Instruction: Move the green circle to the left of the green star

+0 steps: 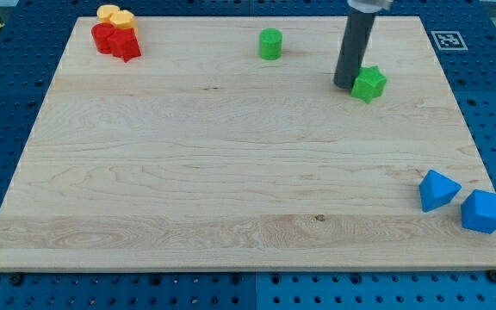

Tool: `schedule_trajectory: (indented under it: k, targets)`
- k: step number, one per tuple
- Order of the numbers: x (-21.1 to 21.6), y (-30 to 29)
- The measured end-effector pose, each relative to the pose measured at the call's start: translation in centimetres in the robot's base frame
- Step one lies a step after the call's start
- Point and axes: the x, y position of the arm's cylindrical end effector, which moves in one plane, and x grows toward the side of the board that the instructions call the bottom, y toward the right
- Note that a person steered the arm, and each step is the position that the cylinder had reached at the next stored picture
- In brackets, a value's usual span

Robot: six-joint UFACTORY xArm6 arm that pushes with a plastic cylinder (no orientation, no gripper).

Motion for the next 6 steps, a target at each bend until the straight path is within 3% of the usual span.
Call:
schedule_trajectory:
  k: [3,4,6]
  targets:
    - [2.8,8.4]
    - [3.6,6.8]
    - [3.5,-8.9]
